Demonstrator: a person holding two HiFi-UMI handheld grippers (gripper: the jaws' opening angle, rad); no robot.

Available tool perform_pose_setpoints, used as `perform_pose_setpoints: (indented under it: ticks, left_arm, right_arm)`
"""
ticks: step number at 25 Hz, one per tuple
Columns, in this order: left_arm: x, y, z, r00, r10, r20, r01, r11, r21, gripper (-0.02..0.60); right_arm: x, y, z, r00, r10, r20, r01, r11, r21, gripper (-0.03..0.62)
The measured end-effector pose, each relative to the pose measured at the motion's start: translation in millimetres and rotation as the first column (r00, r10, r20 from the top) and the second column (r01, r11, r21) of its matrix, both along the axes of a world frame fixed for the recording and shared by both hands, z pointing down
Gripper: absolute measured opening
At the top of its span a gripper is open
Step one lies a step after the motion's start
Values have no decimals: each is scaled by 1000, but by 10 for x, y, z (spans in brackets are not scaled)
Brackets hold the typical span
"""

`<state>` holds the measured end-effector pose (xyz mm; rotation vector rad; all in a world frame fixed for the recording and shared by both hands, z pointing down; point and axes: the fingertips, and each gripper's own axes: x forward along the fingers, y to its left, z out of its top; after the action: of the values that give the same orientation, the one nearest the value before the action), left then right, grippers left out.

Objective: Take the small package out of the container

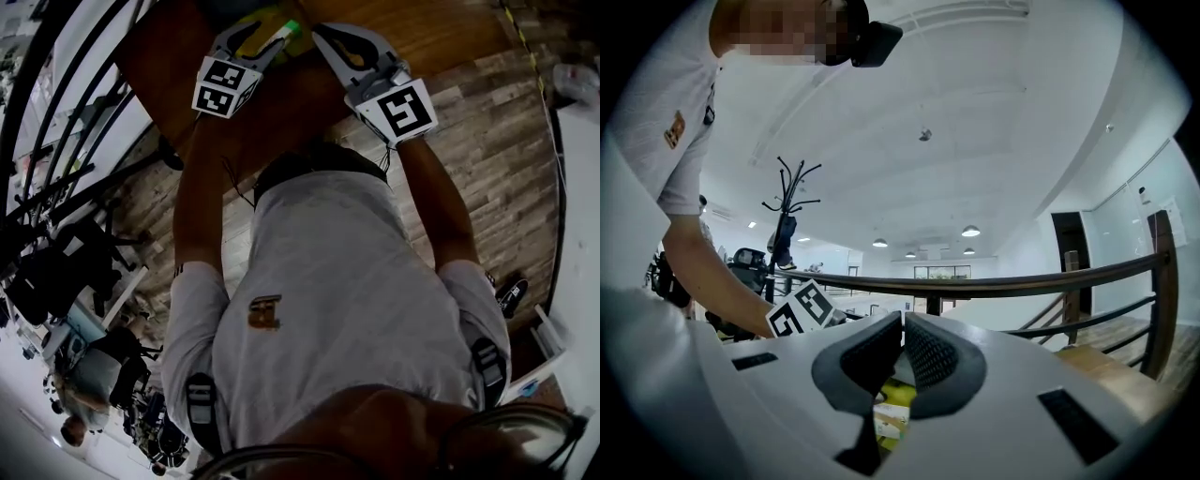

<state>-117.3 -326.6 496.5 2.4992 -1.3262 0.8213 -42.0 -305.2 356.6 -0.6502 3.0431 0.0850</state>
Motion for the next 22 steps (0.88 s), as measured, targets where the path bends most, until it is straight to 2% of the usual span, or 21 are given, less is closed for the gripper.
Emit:
perform_pose_setpoints:
  ticks: [9, 17, 22]
  left_arm:
    - [133, -172, 428, 993, 50, 111, -30, 984, -175, 245]
    - [129, -166, 657, 986, 100, 135, -56, 953, -298, 245]
    - [80, -191, 736, 983, 113, 144, -61, 943, -326, 245]
  right_arm:
    - [157, -216, 141, 998, -4, -60, 0, 998, -67, 34]
    - [104, -275, 113, 1000, 12, -23, -13, 1000, -21, 34]
    - [41, -299, 163, 999, 28, -37, -29, 999, -33, 35]
